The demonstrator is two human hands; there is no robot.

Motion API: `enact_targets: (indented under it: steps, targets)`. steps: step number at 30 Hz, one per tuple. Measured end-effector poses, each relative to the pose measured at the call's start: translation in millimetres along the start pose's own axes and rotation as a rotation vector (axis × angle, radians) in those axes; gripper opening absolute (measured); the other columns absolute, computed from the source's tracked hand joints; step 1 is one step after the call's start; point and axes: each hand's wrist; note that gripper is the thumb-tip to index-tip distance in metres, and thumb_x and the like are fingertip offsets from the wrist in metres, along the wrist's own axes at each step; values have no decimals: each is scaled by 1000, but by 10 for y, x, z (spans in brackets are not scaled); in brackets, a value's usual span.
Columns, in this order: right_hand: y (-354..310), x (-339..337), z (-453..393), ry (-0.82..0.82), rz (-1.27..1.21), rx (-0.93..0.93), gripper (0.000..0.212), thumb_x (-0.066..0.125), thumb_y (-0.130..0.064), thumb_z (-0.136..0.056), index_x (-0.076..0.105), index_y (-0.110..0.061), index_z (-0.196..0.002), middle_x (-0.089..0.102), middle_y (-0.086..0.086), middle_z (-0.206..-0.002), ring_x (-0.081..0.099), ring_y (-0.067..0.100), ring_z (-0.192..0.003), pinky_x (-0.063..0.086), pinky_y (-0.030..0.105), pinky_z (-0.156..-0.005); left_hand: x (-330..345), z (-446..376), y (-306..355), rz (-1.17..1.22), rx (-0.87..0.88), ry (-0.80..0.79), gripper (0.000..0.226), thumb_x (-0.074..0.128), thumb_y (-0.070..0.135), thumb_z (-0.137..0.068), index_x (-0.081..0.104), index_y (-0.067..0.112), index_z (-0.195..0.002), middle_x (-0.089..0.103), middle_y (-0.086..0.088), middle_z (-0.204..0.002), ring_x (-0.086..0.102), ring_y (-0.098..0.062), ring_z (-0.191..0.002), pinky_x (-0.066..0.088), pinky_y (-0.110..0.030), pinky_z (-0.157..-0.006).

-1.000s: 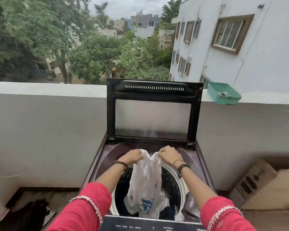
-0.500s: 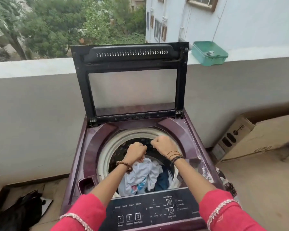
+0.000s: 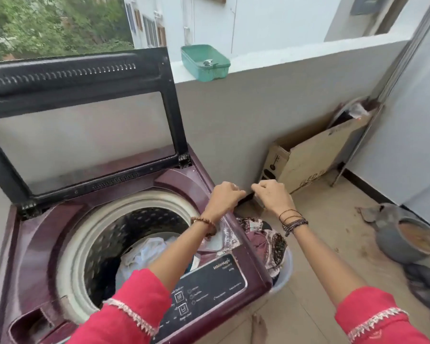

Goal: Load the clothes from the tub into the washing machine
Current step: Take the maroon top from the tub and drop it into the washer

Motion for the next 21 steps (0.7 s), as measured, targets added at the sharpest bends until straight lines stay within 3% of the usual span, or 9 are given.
enact_targets:
  steps: [5, 7, 9, 13, 17, 21]
  targets:
    - [749, -184, -321, -53, 32, 126, 30, 52, -32, -83, 65, -10, -69, 59, 11, -75, 54, 29, -75, 37, 29, -66, 782, -460, 186, -130, -68, -171, 27, 52, 13, -76, 51, 10, -50, 55, -6, -47, 58, -22, -47, 48, -22, -49]
    - [1035, -155, -463, -97, 33, 163, 30, 53, -32, -82, 67, -9, -70, 59, 11, -72, 58, 31, -77, 41, 31, -67, 1086, -658, 159, -212, -116, -257, 19, 51, 12, -77, 60, 4, -61, 63, -12, -58, 67, -29, -64, 55, -27, -62]
    - [1349, -87, -657, -138, 24, 186, 30, 53, -32, -81, 65, -9, -66, 61, 11, -70, 62, 33, -77, 47, 34, -69, 1400, -896, 121, -305, -168, -298, 21, 52, 12, -79, 66, -3, -83, 70, -21, -84, 68, -33, -87, 54, -30, -75]
    - [1847, 136, -1036, -256, 122, 147, 28, 50, -33, -85, 67, -12, -76, 65, 12, -80, 63, 32, -82, 47, 31, -67, 1833, -1329, -106, -439, -286, -230, 33, 46, 13, -88, 60, -3, -112, 60, -25, -119, 58, -37, -113, 48, -40, -93]
    - [2310, 444, -1473, -336, 162, 104, 30, 47, -30, -89, 69, -9, -84, 68, 13, -85, 65, 31, -81, 49, 32, -68, 2177, -1727, -592, -495, -412, -191, 36, 49, 21, -90, 57, 10, -123, 56, -15, -131, 53, -30, -121, 45, -39, -99]
    - [2748, 861, -1843, -394, 159, 107, 32, 47, -30, -91, 69, -8, -84, 68, 15, -84, 64, 33, -83, 49, 33, -69, 2451, -1973, -1058, -517, -569, -131, 38, 45, 20, -95, 50, 5, -130, 49, -14, -136, 49, -32, -124, 39, -40, -102]
Point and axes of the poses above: each hand's wrist, its own z-axis away from the middle knuckle, its own x-axis out of the palm, y = z × x
